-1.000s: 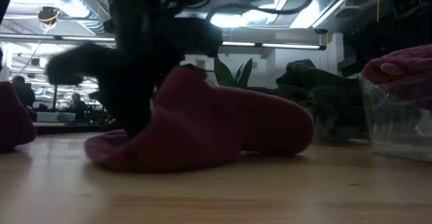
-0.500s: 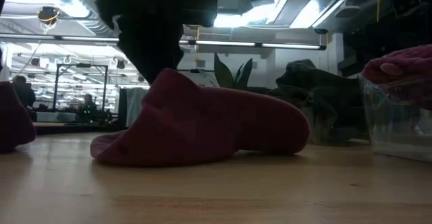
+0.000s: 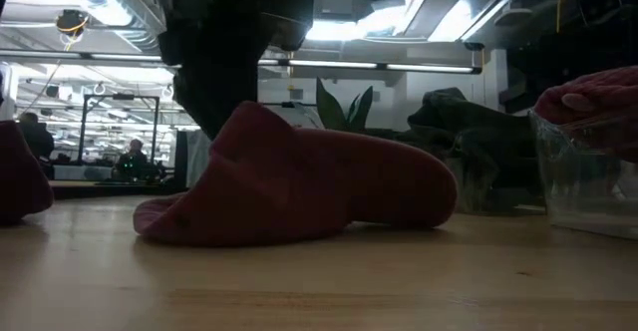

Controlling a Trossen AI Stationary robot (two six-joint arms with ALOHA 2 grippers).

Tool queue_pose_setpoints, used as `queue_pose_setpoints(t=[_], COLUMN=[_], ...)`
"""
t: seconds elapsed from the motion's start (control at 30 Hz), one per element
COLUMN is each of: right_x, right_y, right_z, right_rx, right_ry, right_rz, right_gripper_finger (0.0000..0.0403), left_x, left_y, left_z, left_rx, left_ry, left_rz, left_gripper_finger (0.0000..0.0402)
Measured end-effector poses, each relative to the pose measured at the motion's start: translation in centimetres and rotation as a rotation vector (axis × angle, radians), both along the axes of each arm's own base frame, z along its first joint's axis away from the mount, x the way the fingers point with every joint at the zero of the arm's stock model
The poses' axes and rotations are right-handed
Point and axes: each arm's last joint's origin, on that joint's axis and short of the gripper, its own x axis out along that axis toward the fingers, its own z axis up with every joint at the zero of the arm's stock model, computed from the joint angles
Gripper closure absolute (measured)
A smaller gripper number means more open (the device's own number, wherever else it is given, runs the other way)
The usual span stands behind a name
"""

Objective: Pick & Place hat
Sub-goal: Put the top red cap into the bottom transparent bin

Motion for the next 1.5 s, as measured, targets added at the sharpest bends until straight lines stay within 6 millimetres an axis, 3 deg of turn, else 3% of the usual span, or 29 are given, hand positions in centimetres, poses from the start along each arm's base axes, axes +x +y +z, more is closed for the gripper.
queue_pose_setpoints(t=[0.27, 0.53, 0.77, 0.93, 1.3, 1.5], right_x=[0.0, 0.0, 0.0, 0.0, 0.0, 0.0], right_y=[0.0, 0.0, 0.0, 0.0, 0.0, 0.0], right_z=[0.0, 0.0, 0.0, 0.0, 0.0, 0.0], right_rx=[0.0, 0.0, 0.0, 0.0, 0.0, 0.0], right_ry=[0.0, 0.0, 0.0, 0.0, 0.0, 0.0], right_rz=[0.0, -0.001, 0.0, 0.0, 0.0, 0.0], right_gripper_finger=[0.0174, 0.0174, 0.0174, 0.0174, 0.0174, 0.0174], left_x=[-0.2, 0.0, 0.3, 0.4, 0.0, -0.8], left_y=[-0.1, -0.3, 0.2, 0.6, 1.3, 1.7], left_z=[-0.1, -2.6, -3.6, -3.4, -0.3, -0.3], left_rx=[0.002, 0.008, 0.02, -0.005, 0.094, 0.118], left_ry=[0.013, 0.112, 0.143, 0.145, 0.047, 0.112], left_rz=[0.025, 0.008, 0.021, 0.042, 0.025, 0.028], left_gripper_finger=[0.0178, 0.0178, 0.0178, 0.0178, 0.0178, 0.0178])
